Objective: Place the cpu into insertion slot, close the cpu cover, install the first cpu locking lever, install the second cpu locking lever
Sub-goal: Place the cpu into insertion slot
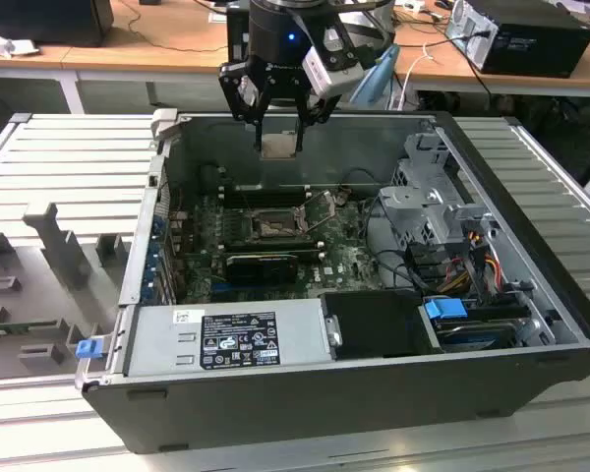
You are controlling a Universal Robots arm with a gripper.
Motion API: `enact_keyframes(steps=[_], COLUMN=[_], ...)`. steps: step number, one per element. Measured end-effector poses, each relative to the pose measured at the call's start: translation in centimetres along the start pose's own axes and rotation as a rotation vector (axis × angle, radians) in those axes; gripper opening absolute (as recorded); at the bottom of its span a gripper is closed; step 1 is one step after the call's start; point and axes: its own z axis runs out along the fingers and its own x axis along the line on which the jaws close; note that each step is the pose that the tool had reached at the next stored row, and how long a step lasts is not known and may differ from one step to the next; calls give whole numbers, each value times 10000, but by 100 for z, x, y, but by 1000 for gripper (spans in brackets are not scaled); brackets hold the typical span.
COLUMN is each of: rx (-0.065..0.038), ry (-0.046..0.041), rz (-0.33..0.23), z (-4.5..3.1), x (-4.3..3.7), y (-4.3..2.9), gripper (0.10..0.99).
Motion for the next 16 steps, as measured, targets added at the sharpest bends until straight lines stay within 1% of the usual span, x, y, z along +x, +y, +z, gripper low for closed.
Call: enact_keyframes(steps=[2,4,7,11,13,16], rx=[-1,-4,-14,-13,-13,-12], ry=[-4,-19,-66,-85,-87,-87], rz=[48,220,739,955,974,975], z=[0,0,2,3,23,32], x=[0,0,0,0,0,-1], y=[0,0,0,0,-2,-3], gripper=[525,525,525,525,525,525])
